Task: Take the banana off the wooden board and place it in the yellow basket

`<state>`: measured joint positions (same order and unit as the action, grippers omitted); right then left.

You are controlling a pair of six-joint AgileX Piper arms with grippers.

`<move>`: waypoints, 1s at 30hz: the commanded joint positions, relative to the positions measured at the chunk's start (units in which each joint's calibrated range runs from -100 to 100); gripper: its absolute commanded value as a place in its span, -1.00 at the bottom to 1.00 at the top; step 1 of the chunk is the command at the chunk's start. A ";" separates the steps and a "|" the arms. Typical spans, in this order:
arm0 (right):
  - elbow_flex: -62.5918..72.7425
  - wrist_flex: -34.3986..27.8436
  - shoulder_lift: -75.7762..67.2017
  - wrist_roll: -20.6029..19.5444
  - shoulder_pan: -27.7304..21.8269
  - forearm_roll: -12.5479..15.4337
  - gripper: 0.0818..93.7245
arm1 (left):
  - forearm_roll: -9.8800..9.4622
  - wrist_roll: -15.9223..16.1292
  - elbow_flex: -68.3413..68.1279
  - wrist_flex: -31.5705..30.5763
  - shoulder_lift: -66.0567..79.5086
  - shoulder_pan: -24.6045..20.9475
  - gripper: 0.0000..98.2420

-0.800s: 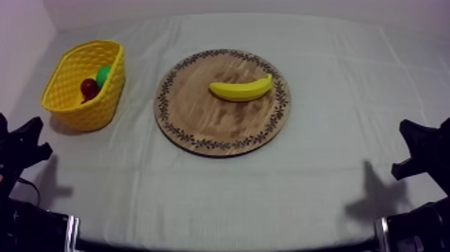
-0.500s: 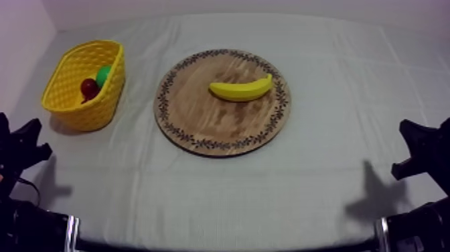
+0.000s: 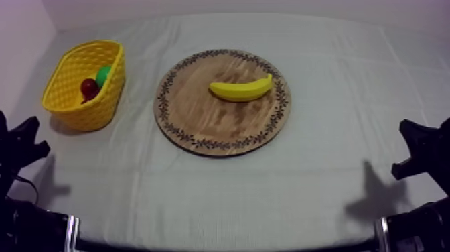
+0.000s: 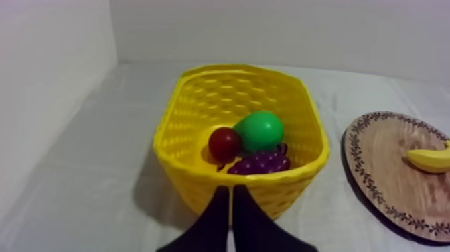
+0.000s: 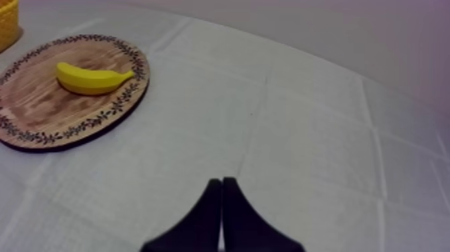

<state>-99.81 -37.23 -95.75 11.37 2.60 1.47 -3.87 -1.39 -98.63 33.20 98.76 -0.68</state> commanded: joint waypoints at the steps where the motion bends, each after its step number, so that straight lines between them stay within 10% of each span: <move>1: 0.03 -0.11 0.00 -0.01 0.00 -0.03 -0.99 | -1.27 -1.07 0.69 -0.98 -1.41 0.20 -1.00; 30: 0.03 -0.11 0.00 -0.01 0.00 -0.03 -0.99 | -3.76 -1.74 55.87 9.88 -47.54 7.33 -1.00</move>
<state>-99.81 -37.40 -95.75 11.37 2.60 1.42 -7.58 -3.21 -47.25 42.63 54.84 6.44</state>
